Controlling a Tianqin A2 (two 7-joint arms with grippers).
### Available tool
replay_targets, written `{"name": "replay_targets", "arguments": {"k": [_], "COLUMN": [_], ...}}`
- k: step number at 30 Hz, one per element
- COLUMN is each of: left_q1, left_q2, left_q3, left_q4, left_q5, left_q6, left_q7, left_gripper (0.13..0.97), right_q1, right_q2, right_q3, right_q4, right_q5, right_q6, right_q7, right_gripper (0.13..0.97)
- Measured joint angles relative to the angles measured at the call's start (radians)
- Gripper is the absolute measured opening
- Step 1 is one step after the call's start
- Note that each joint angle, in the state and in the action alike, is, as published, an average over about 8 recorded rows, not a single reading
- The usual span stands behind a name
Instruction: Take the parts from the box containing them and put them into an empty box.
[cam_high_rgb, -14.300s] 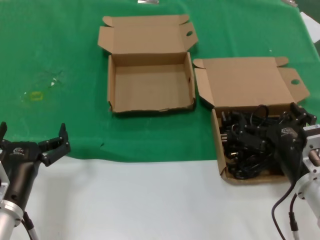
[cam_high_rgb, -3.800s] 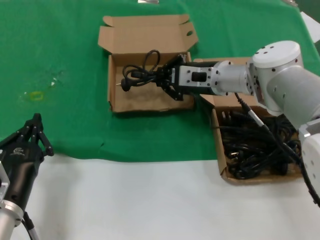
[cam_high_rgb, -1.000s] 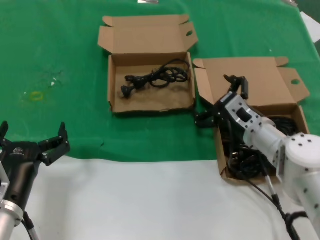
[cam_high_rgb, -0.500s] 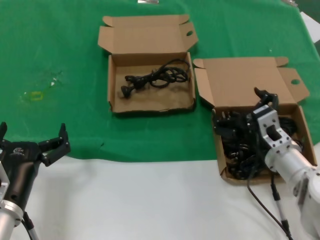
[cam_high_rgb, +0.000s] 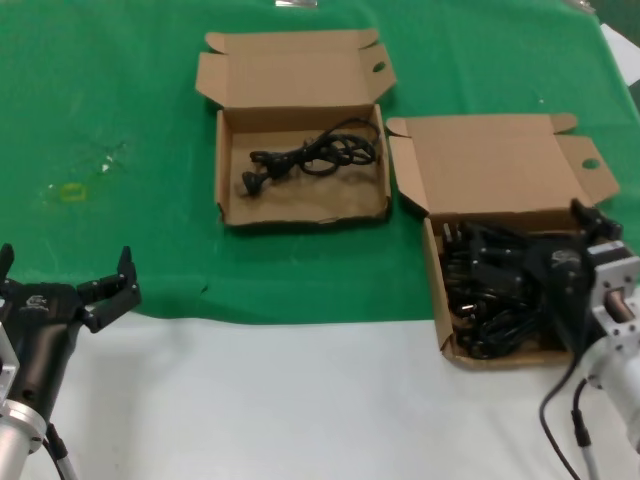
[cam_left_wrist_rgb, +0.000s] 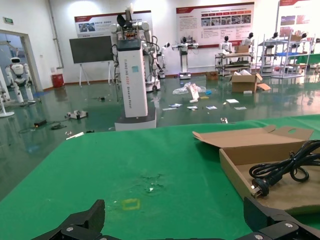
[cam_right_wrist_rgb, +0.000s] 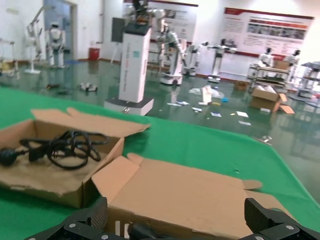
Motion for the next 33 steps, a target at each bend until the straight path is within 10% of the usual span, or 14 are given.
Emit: {"name": "replay_targets", "arguments": {"k": [33], "left_q1": [0.000], "left_q2": [0.000], "left_q3": [0.000], "left_q4": [0.000], "left_q5": [0.000], "left_q6": [0.000], "left_q7": [0.000], "left_gripper": [0.966], "right_q1": [-0.075], "right_q2": [0.016], "right_q3": [0.015], "right_q4": [0.090], "right_q5": [0.014], "right_q6": [0.036], "right_q7": [0.060], "right_gripper": [0.966]}}
